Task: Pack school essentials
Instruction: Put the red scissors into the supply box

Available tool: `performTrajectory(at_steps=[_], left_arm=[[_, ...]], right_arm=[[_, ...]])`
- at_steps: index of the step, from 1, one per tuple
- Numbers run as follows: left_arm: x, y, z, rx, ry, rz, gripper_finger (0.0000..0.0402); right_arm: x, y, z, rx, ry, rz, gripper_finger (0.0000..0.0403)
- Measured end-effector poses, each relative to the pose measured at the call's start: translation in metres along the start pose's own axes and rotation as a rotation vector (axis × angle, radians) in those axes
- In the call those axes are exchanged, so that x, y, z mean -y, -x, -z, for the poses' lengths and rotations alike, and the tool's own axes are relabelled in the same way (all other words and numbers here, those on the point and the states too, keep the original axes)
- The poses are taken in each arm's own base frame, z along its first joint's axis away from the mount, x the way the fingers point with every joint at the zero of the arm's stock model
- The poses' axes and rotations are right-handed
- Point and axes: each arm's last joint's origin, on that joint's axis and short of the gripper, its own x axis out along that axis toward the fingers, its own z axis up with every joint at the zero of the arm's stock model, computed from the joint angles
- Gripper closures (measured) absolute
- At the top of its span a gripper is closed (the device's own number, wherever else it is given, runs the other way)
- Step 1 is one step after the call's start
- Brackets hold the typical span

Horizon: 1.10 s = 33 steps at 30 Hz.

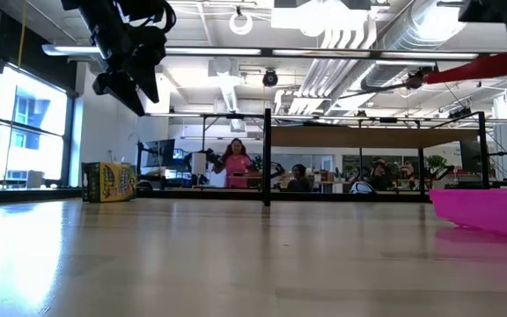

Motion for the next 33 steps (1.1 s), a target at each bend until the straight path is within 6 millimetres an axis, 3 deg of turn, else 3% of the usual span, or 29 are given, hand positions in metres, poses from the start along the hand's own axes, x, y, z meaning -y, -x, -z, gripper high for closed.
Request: performTrajectory(at_steps=[10, 24, 33], left_arm=[[0.0, 0.0, 0.0, 0.004, 0.003, -0.002, 0.0135], [0.0, 0.0, 0.0, 0.001, 0.042, 0.005, 0.0135], [0.0, 0.0, 0.0, 0.002, 0.097, 0.004, 0.0135]], right_arm=[[0.015, 0.008, 0.045, 0.109, -0.071, -0.159, 0.04], [-0.026, -0.002, 0.099, 0.104, -0.022, -0.32, 0.04], [-0.066, -0.019, 0.115, 0.098, 0.056, -0.377, 0.04]])
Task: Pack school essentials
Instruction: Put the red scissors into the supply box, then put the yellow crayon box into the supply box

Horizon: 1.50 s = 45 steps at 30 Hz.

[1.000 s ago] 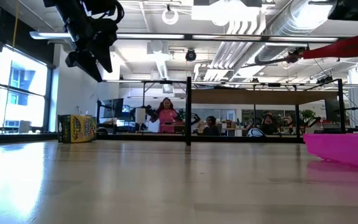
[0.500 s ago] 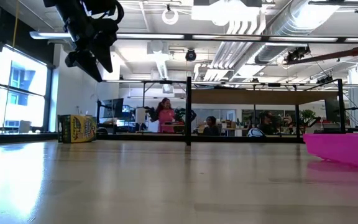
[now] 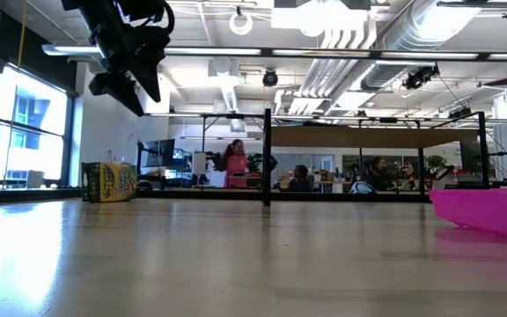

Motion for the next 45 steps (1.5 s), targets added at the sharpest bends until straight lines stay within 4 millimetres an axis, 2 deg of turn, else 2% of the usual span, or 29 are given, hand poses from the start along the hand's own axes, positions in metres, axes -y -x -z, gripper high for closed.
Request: performTrajectory(at_steps=[10, 18, 23, 28, 33, 39, 45], left_arm=[[0.0, 0.0, 0.0, 0.001, 0.03, -0.002, 0.0135], [0.0, 0.0, 0.0, 0.001, 0.05, -0.002, 0.0135], [0.0, 0.0, 0.0, 0.001, 0.061, -0.002, 0.0135], [0.0, 0.0, 0.0, 0.001, 0.061, -0.002, 0.0135], [0.0, 0.0, 0.0, 0.001, 0.061, -0.002, 0.0135], [0.0, 0.0, 0.0, 0.001, 0.062, -0.002, 0.0135], [0.0, 0.0, 0.0, 0.001, 0.062, -0.002, 0.0135]], right_arm=[[-0.03, -0.044, 0.015, -0.031, 0.06, -0.068, 0.04], [-0.031, -0.061, 0.025, -0.088, 0.091, -0.011, 0.04], [-0.026, -0.066, 0.027, -0.151, 0.076, 0.041, 0.04], [-0.024, -0.068, 0.019, -0.143, 0.064, 0.039, 0.0395], [-0.021, -0.069, 0.012, -0.137, 0.064, 0.046, 0.0359], [-0.019, -0.069, 0.013, -0.166, 0.067, 0.058, 0.0318], [-0.02, -0.068, 0.013, -0.173, 0.063, 0.044, 0.0297]])
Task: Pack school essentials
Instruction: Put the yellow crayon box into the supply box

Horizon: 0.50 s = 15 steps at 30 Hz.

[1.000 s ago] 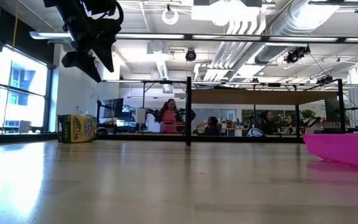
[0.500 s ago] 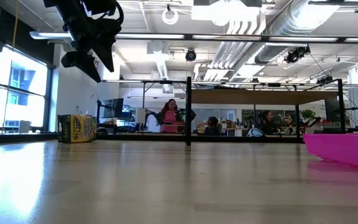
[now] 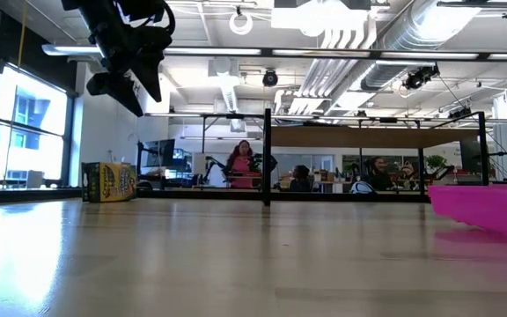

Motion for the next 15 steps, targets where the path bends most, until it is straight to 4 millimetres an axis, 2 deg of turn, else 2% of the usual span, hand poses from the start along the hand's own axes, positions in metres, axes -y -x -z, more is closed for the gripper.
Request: performTrajectory(at_steps=[5, 10, 15], left_arm=[[0.0, 0.0, 0.0, 0.0, -0.001, 0.0, 0.0135], [0.0, 0.0, 0.0, 0.0, -0.001, 0.0, 0.0135], [0.0, 0.0, 0.0, 0.0, -0.001, 0.0, 0.0135]], right_arm=[[0.0, 0.007, 0.0, 0.023, -0.048, -0.02, 0.0296], [0.002, 0.022, -0.004, 0.128, -0.103, -0.034, 0.0295], [0.006, 0.02, -0.012, 0.114, -0.099, -0.031, 0.0295]])
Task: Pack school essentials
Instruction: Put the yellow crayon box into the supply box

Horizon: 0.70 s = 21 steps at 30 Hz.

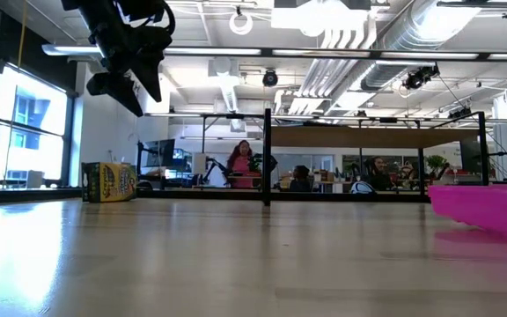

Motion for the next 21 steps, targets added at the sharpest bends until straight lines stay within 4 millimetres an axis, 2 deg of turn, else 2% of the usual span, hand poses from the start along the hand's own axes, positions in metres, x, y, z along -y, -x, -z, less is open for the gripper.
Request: performTrajectory(at_steps=[4, 10, 17, 21], left_arm=[[0.0, 0.0, 0.0, 0.0, -0.01, 0.0, 0.0135], [-0.001, 0.0, 0.0, 0.011, -0.043, -0.022, 0.0135], [-0.004, 0.0, -0.002, 0.028, -0.04, -0.053, 0.0135], [-0.01, 0.001, -0.005, 0.036, -0.022, -0.072, 0.0135]], right_arm=[[0.002, 0.003, -0.006, 0.011, -0.015, -0.006, 0.0295], [0.014, 0.006, -0.031, 0.134, -0.092, 0.036, 0.0295], [0.032, 0.006, -0.062, 0.258, -0.297, 0.093, 0.0295], [0.041, 0.007, -0.075, 0.275, -0.354, 0.108, 0.0295]])
